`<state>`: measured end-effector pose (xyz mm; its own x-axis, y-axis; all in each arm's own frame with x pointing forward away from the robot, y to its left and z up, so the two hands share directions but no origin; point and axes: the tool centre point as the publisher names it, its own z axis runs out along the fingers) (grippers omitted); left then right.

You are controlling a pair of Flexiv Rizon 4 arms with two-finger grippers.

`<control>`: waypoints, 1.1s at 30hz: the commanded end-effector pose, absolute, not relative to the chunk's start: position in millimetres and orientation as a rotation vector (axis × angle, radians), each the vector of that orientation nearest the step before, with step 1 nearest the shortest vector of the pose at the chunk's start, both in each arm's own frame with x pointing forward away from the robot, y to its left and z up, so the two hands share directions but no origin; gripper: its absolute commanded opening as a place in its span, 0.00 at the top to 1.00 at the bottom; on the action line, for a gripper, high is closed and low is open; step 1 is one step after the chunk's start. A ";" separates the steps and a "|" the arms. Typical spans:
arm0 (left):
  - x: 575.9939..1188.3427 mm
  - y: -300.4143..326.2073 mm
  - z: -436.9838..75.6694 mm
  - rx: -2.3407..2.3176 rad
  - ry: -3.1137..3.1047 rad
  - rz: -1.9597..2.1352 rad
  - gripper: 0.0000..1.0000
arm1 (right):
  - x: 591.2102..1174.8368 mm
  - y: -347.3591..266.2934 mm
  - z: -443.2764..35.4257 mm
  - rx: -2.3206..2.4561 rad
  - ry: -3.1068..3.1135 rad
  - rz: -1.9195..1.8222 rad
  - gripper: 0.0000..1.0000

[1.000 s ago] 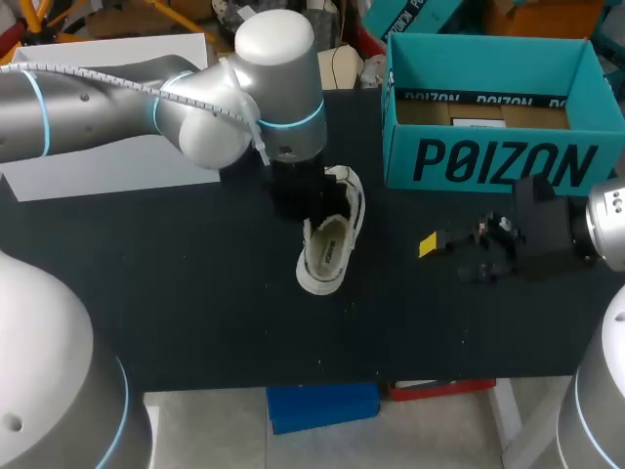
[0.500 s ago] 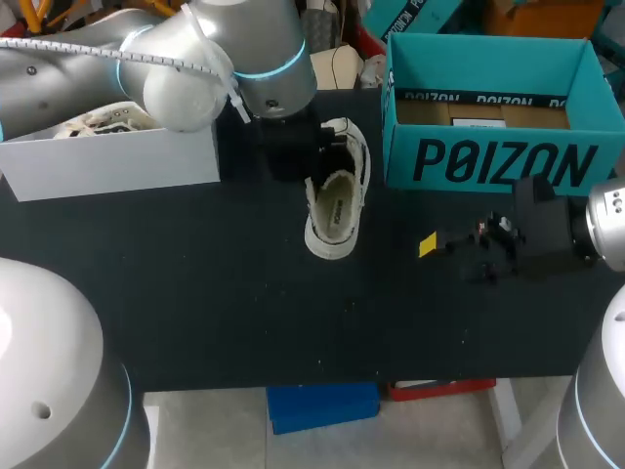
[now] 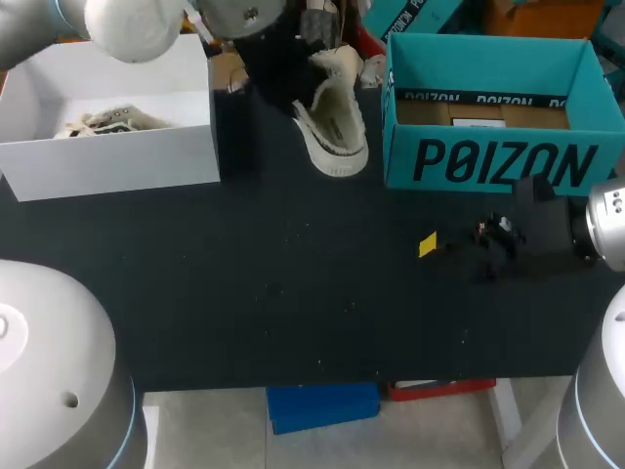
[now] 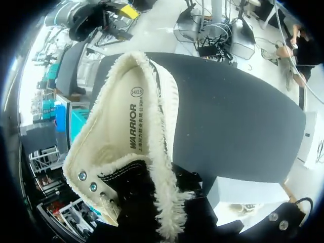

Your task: Take the shoe out of the shoebox, open the shoe tongue, remove and reinsert the insole, then place the shoe into the shoebox

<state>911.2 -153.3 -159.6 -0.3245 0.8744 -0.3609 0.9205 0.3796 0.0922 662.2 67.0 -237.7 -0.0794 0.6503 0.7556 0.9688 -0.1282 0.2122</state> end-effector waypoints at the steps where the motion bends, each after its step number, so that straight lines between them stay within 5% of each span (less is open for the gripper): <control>1: 924.4 -97.7 -120.8 0.819 2.518 -0.470 1.00 | 662.0 66.8 -237.0 -1.799 -1.745 -1.065 0.00; 16: 973.6 56.9 -130.3 0.149 2.605 -0.452 1.00 | 662.0 66.8 -237.0 -1.799 -1.745 -1.065 0.00; 33: 1019.5 157.0 -160.1 0.094 2.707 -0.179 1.00 | 662.0 66.8 -237.0 -1.799 -1.745 -1.065 0.00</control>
